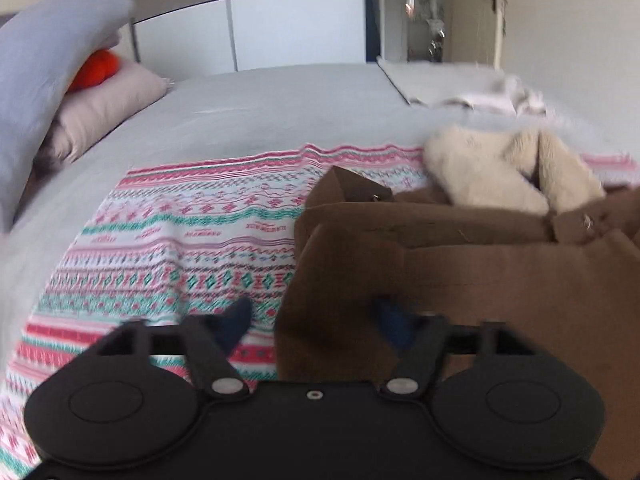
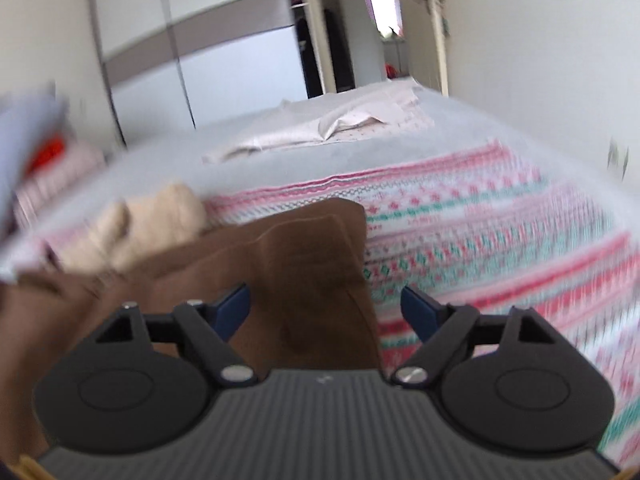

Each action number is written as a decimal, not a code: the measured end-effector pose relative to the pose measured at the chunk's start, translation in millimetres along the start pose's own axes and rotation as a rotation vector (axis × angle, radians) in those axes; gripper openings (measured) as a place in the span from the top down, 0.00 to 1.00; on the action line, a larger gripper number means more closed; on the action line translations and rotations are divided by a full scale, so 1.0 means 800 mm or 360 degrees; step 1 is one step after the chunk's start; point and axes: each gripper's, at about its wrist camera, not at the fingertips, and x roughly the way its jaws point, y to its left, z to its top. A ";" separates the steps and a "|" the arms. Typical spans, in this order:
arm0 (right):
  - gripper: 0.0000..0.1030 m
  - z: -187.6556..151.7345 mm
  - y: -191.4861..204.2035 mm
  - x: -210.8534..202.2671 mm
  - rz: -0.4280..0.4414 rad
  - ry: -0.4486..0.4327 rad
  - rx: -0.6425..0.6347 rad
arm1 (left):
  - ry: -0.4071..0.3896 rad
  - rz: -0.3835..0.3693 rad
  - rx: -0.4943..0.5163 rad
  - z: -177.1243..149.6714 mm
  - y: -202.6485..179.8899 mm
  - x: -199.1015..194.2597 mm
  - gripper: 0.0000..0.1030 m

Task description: Fold large clothes

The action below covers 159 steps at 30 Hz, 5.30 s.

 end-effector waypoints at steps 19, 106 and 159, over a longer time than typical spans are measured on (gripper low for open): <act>0.88 0.041 0.139 -0.011 -0.0900 -0.0941 -0.0426 | -0.0998 0.0599 -0.0270 0.061 -0.062 -0.068 0.91; 0.12 -0.046 0.078 -0.092 -0.0195 0.0207 0.0171 | -0.0077 -0.0107 -0.1133 -0.091 0.054 -0.123 0.01; 0.72 -0.053 0.097 -0.003 0.0744 0.0235 0.0813 | -0.0985 -0.0598 -0.0472 0.059 -0.280 -0.136 0.82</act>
